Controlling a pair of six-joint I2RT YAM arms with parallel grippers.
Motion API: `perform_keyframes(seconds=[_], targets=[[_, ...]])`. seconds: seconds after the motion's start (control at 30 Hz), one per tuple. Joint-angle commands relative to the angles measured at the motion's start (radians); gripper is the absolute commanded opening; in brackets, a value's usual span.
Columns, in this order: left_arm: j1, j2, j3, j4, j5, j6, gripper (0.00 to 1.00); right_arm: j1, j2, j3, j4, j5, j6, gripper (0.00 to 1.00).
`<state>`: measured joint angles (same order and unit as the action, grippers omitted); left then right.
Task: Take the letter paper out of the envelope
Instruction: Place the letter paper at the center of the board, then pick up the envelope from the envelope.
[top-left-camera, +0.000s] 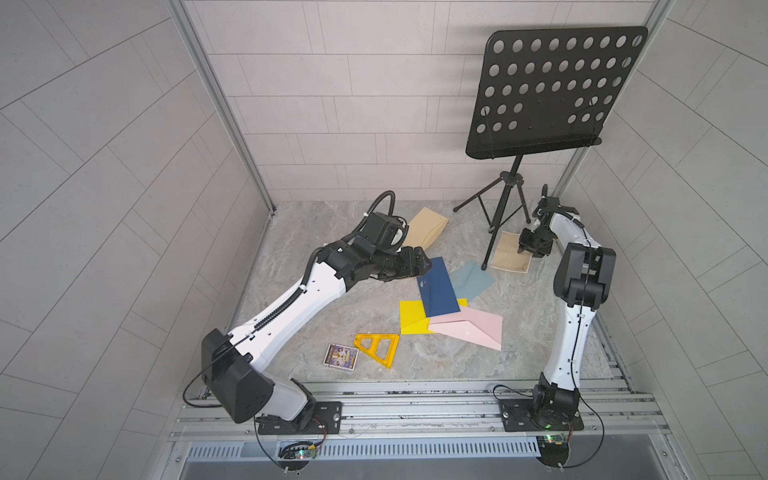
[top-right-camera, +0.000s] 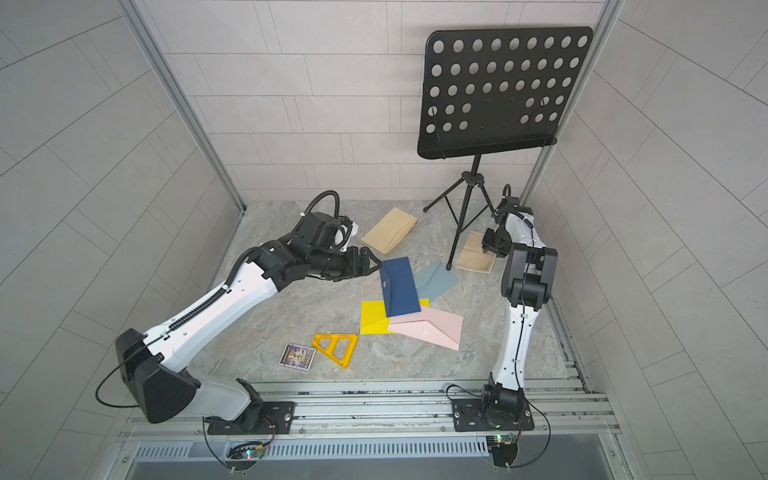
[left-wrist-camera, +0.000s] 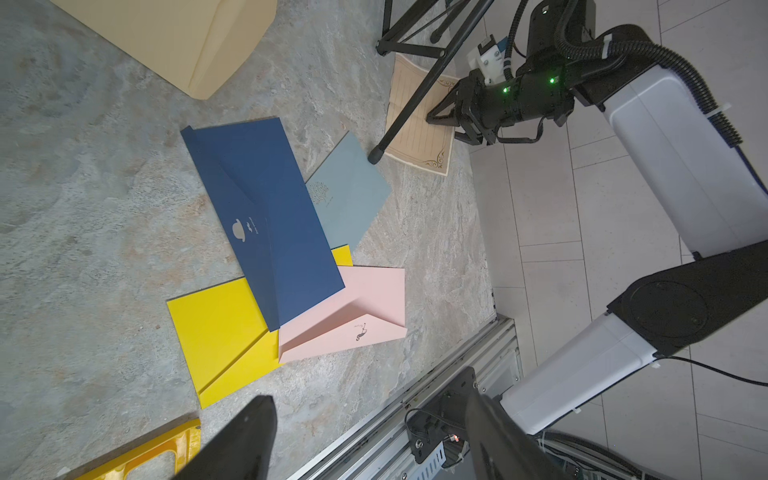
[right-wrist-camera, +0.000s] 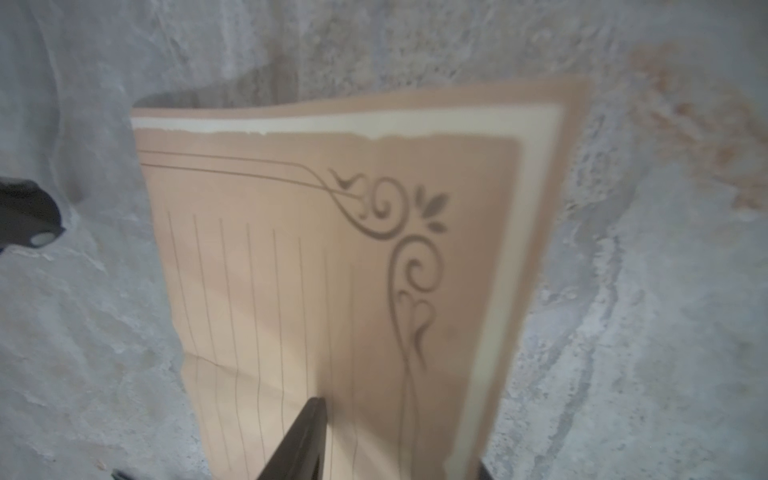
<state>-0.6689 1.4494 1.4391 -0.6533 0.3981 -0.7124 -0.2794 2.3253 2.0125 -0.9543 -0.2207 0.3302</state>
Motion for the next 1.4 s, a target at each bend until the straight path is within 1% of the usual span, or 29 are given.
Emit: perform_keyframes(seconds=[0.0, 0.17, 0.23, 0.33, 0.37, 0.43, 0.53, 0.6, 0.63, 0.7, 0.73, 0.83, 0.87, 0.9, 0.93, 1.0, 1.07, 1.13, 1.23, 1.37], targets=[[0.009, -0.023, 0.024, -0.019, -0.010, 0.024, 0.79, 0.005, -0.014, 0.002, -0.043, 0.032, -0.014, 0.53], [0.012, -0.030, 0.012, -0.005, -0.002, 0.015, 0.79, 0.005, -0.055, 0.003, -0.053, 0.080, -0.013, 0.57], [0.012, -0.035, 0.008, -0.002, 0.002, 0.011, 0.79, 0.005, -0.075, 0.000, -0.057, 0.099, -0.012, 0.61], [0.011, -0.043, 0.002, 0.000, -0.001, 0.008, 0.79, 0.005, -0.108, -0.013, -0.066, 0.140, -0.005, 0.77], [0.012, -0.046, -0.001, 0.001, -0.001, 0.006, 0.79, 0.005, -0.125, -0.024, -0.067, 0.162, 0.000, 0.86], [0.012, -0.051, -0.007, 0.004, 0.000, 0.001, 0.79, 0.005, -0.159, -0.049, -0.057, 0.192, 0.010, 0.90], [0.011, -0.062, -0.023, 0.007, -0.006, -0.007, 0.78, 0.005, -0.234, -0.102, -0.022, 0.226, 0.036, 0.90], [0.011, -0.062, -0.035, -0.004, -0.026, -0.007, 0.78, 0.006, -0.293, -0.139, 0.004, 0.242, 0.064, 0.88], [0.012, -0.059, -0.037, -0.019, -0.039, -0.038, 0.78, 0.008, -0.335, -0.167, 0.026, 0.248, 0.082, 0.88], [0.018, -0.044, -0.034, -0.056, -0.061, -0.047, 0.78, 0.019, -0.430, -0.244, 0.085, 0.240, 0.138, 0.82], [0.022, -0.027, -0.032, -0.080, -0.070, -0.057, 0.79, 0.035, -0.492, -0.292, 0.118, 0.243, 0.169, 0.80], [0.050, 0.061, -0.003, -0.171, -0.071, -0.082, 0.85, 0.124, -0.664, -0.442, 0.186, 0.253, 0.266, 0.78], [0.059, 0.094, 0.010, -0.186, -0.047, -0.084, 0.88, 0.172, -0.716, -0.494, 0.198, 0.258, 0.295, 0.78], [0.066, 0.127, 0.021, -0.191, -0.031, -0.083, 0.98, 0.219, -0.760, -0.546, 0.219, 0.263, 0.321, 0.78], [0.068, 0.160, 0.031, -0.187, -0.024, -0.091, 1.00, 0.272, -0.814, -0.608, 0.249, 0.259, 0.352, 0.77], [0.070, 0.220, 0.051, -0.165, -0.003, -0.106, 1.00, 0.382, -0.904, -0.710, 0.290, 0.252, 0.405, 0.78], [0.072, 0.280, 0.079, -0.141, -0.011, -0.117, 1.00, 0.497, -1.001, -0.803, 0.331, 0.254, 0.451, 0.79], [0.076, 0.345, 0.118, -0.131, -0.019, -0.115, 1.00, 0.576, -1.066, -0.867, 0.343, 0.239, 0.483, 0.82], [0.084, 0.462, 0.193, -0.137, -0.032, -0.105, 1.00, 0.626, -1.135, -0.919, 0.299, 0.180, 0.512, 0.83], [0.086, 0.581, 0.289, -0.112, -0.019, -0.102, 1.00, 0.640, -1.255, -0.988, 0.257, 0.128, 0.509, 0.83]])
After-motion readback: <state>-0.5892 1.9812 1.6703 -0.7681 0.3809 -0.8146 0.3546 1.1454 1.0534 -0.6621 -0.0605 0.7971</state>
